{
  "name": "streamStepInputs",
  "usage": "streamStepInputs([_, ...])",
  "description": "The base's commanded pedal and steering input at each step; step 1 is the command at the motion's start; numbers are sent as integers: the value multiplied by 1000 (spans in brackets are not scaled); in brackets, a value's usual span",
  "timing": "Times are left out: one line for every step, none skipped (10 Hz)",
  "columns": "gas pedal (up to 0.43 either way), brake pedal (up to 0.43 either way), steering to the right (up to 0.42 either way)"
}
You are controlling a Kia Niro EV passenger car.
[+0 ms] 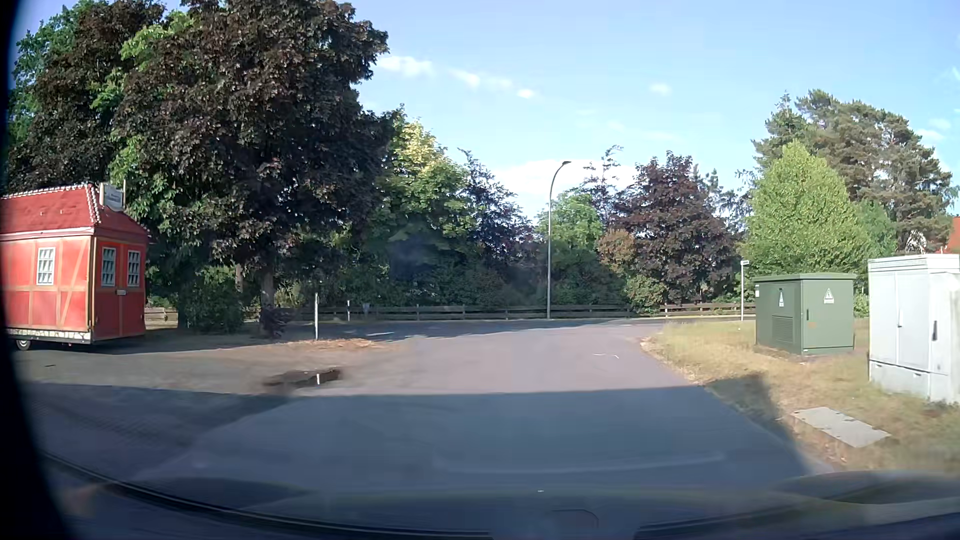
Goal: Follow the waypoints while adhering to traffic rules and regulations
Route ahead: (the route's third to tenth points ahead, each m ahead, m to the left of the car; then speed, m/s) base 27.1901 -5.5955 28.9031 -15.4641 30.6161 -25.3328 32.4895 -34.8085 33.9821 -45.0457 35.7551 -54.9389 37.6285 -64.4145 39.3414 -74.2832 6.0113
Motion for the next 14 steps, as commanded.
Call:
streamStepInputs([0, 6, 9])
streamStepInputs([0, 6, 9])
streamStepInputs([0, 6, 10])
streamStepInputs([0, 6, 10])
streamStepInputs([0, 6, 9])
streamStepInputs([0, 6, 10])
streamStepInputs([0, 6, 10])
streamStepInputs([0, 6, 11])
streamStepInputs([0, 6, 13])
streamStepInputs([0, 6, 15])
streamStepInputs([0, 6, 16])
streamStepInputs([0, 6, 16])
streamStepInputs([0, 6, 16])
streamStepInputs([0, 6, 16])
